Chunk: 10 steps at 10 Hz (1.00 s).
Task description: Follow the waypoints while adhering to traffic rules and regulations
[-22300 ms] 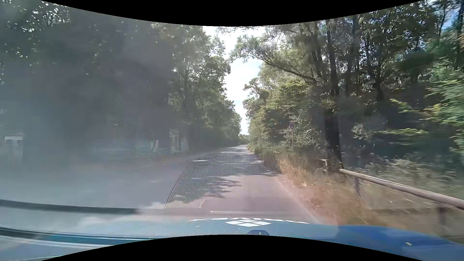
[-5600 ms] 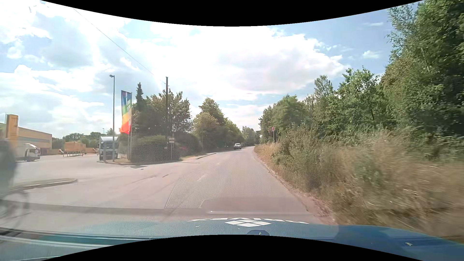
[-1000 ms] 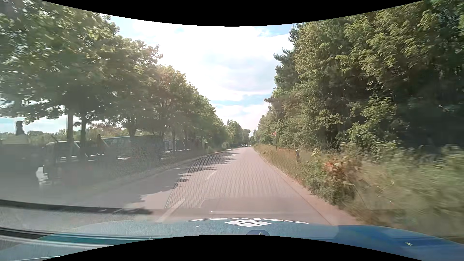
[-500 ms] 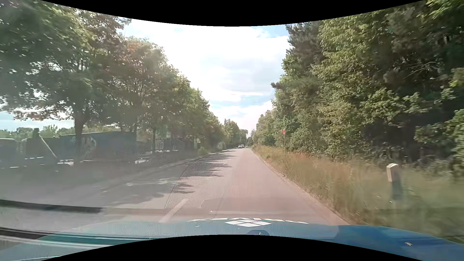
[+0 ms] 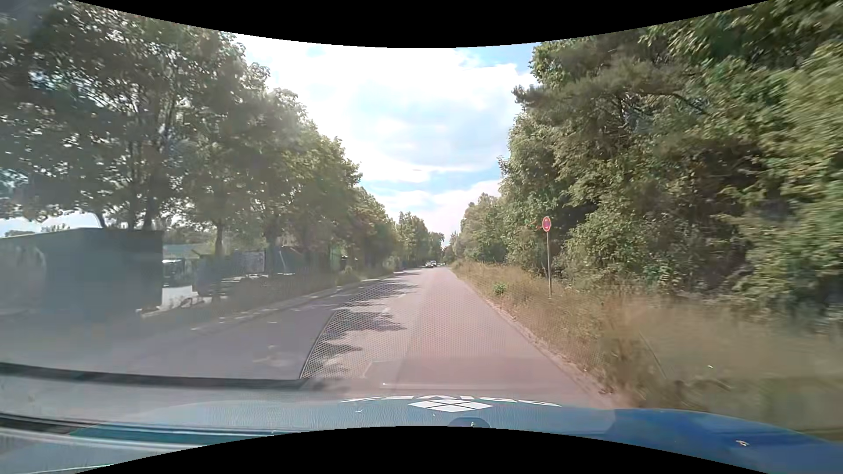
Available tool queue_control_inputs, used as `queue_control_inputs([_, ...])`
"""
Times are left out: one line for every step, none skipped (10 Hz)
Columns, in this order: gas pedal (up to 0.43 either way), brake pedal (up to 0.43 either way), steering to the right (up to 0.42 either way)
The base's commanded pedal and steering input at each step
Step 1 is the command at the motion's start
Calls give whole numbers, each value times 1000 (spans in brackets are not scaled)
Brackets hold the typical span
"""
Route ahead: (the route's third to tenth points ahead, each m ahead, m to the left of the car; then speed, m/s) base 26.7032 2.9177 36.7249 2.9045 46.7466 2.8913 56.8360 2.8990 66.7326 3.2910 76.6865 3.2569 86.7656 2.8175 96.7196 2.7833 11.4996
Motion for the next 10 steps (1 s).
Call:
queue_control_inputs([157,0,10])
queue_control_inputs([157,0,10])
queue_control_inputs([157,0,9])
queue_control_inputs([157,0,8])
queue_control_inputs([157,0,2])
queue_control_inputs([157,0,-1])
queue_control_inputs([177,0,-1])
queue_control_inputs([189,0,-2])
queue_control_inputs([189,0,-3])
queue_control_inputs([189,0,-4])
